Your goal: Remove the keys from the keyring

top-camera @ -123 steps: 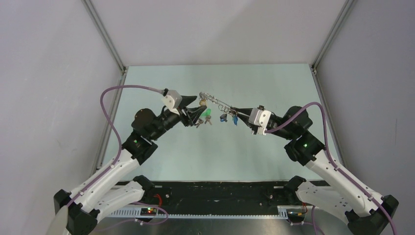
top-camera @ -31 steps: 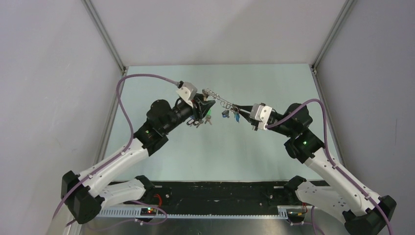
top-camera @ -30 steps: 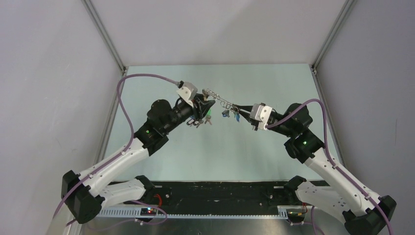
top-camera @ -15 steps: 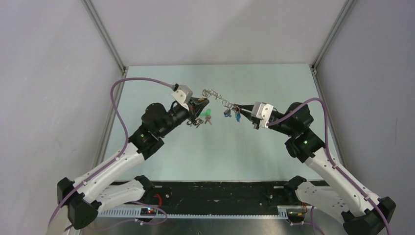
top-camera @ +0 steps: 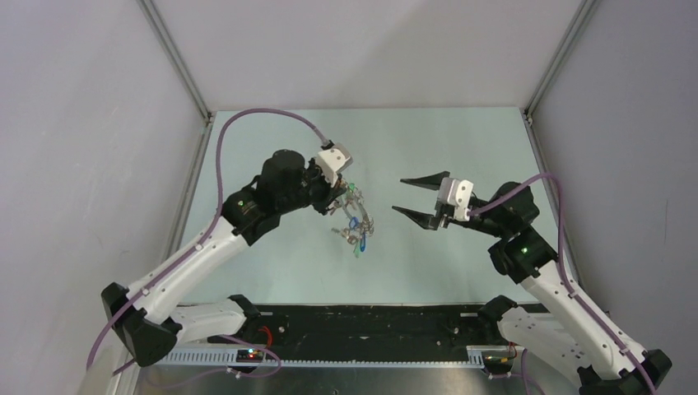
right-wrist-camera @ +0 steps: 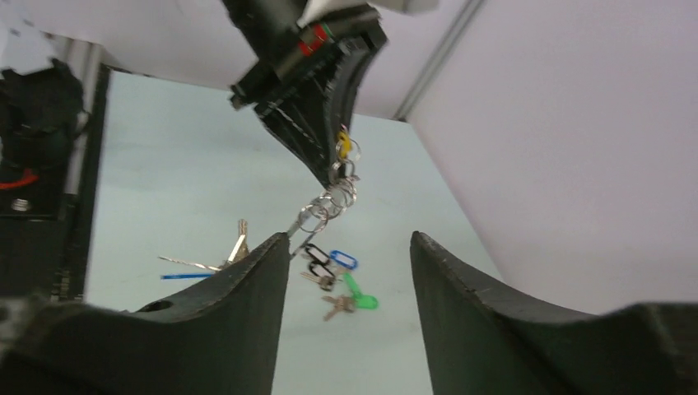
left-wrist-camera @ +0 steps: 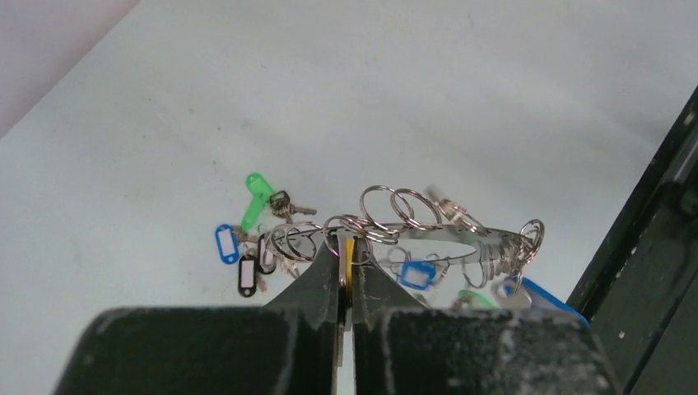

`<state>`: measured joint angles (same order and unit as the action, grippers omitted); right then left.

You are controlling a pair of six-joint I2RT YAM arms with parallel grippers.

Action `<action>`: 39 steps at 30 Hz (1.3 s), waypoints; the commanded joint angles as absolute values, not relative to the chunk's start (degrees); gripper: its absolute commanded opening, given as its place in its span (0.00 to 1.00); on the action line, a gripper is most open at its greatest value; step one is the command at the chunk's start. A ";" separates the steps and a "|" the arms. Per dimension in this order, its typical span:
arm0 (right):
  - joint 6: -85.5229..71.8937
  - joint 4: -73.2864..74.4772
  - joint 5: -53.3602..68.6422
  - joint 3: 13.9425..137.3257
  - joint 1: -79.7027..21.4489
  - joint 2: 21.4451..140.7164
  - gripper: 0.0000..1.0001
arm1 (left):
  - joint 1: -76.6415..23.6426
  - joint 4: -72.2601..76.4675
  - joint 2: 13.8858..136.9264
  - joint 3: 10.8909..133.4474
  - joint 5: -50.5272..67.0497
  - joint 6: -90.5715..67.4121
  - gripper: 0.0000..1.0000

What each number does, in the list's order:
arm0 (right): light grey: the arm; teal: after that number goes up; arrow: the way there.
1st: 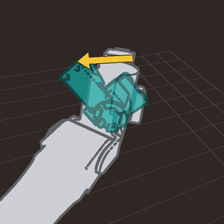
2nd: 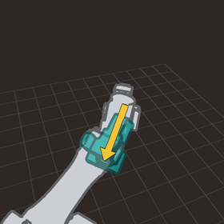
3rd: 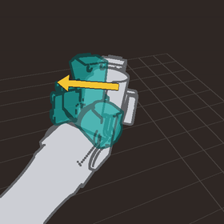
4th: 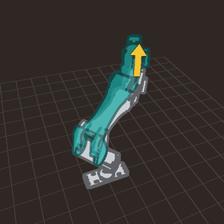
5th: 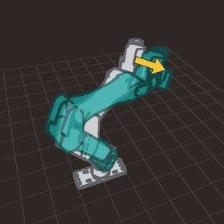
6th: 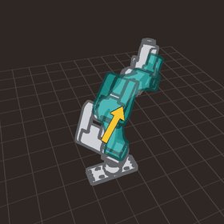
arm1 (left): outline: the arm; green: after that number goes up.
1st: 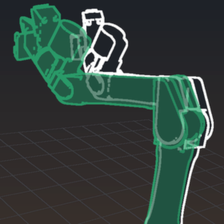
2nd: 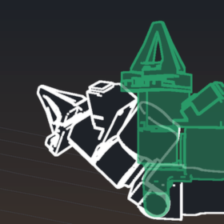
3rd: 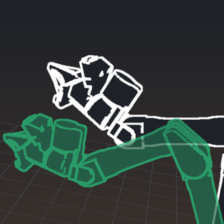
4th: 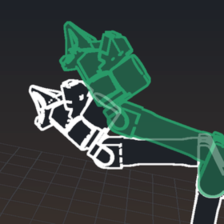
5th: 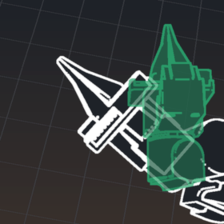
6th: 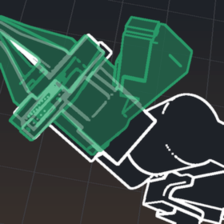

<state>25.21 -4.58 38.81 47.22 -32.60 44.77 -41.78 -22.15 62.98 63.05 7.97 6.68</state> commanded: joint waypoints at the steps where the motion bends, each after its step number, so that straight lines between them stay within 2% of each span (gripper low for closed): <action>1: 19.18 -6.97 45.08 46.38 -32.03 44.35 0.56 | -42.36 -35.41 65.09 70.81 10.98 16.14 0.00; 4: 15.41 -9.23 46.25 45.94 -32.00 46.30 0.45 | -43.37 -39.39 66.14 72.89 11.03 23.17 0.00; 6: 11.73 -12.35 46.31 45.36 -32.07 48.12 0.42 | -44.62 -41.07 66.85 74.59 7.63 26.57 0.00; 13: 1.23 -25.94 41.89 41.96 -32.28 54.38 0.43 | -48.09 -41.90 69.08 79.09 -5.00 39.68 0.00; 17: -1.93 -30.19 41.62 41.84 -32.31 57.78 0.44 | -48.24 -41.17 70.38 81.78 -7.59 44.71 0.01; 28: -0.23 -35.64 41.67 41.91 -31.09 59.93 0.45 | -48.58 -40.47 69.90 80.49 -0.57 58.14 0.00; 35: -3.85 -42.52 43.25 42.43 -28.87 62.98 0.46 | -48.69 -32.96 67.05 75.64 1.45 67.89 0.00; 39: -5.73 -44.36 46.31 44.47 -28.11 65.84 0.40 | -48.72 -27.42 64.48 71.14 5.91 72.51 0.00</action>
<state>-2.87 -38.92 43.22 41.47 -28.71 63.81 -48.38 -36.77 68.66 73.95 0.99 64.75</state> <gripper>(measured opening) 0.424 0.034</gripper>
